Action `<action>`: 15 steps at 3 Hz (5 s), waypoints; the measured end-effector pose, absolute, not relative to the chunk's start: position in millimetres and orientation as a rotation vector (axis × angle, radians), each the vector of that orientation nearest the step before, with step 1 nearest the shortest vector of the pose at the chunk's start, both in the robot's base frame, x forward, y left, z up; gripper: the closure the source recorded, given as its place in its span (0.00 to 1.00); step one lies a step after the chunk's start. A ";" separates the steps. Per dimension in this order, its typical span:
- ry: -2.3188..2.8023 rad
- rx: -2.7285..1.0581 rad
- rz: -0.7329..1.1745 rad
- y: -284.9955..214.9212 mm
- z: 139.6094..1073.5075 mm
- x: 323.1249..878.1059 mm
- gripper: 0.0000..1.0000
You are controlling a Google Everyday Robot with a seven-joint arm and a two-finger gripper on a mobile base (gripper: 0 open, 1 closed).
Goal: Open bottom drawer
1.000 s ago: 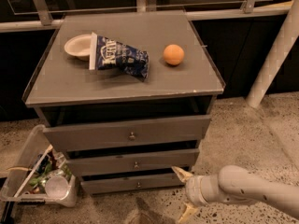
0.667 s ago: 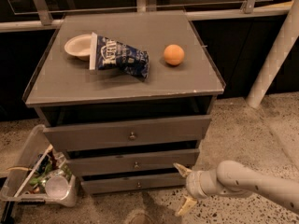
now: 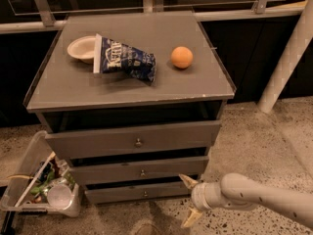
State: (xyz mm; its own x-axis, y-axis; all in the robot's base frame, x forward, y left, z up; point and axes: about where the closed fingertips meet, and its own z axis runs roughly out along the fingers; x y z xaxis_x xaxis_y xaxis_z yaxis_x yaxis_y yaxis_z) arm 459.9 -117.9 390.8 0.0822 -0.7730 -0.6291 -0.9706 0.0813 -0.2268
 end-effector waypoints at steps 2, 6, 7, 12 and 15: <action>1.739 -1.677 0.371 -128.2 315.6 478.0 0.00; 1.726 -1.649 0.430 -121.7 219.8 545.9 0.00; 1.725 -1.651 0.420 -120.7 206.9 557.0 0.00; 1.699 -1.658 0.293 -121.3 167.6 595.1 0.00; 1.702 -1.655 0.279 -125.0 157.3 603.1 0.42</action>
Offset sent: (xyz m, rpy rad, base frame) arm 0.0317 -0.0200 -0.1234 0.0415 -0.0387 -0.0739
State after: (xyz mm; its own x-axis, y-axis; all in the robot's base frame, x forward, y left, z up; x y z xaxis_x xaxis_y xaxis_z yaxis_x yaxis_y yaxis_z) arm 603.1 -125.0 157.3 0.0991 -0.7736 -0.6259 -0.9330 0.1465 -0.3287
